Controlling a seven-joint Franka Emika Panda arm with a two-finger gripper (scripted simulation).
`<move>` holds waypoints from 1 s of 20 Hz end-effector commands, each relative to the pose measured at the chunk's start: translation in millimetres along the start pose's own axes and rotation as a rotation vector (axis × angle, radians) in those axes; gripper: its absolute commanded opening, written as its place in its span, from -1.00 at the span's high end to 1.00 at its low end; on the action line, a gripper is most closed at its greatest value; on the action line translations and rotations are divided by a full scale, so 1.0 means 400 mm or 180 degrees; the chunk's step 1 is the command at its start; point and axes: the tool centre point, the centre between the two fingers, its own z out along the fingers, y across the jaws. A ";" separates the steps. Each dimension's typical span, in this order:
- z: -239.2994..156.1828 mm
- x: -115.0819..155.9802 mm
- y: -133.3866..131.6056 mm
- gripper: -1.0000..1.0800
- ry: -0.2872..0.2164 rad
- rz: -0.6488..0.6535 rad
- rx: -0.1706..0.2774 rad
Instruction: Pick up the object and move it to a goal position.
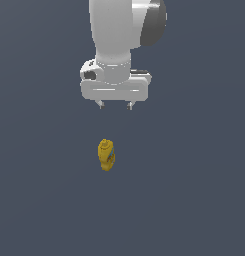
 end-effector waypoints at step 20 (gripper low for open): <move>0.203 0.181 0.104 -0.92 -0.0042 0.0929 -0.0012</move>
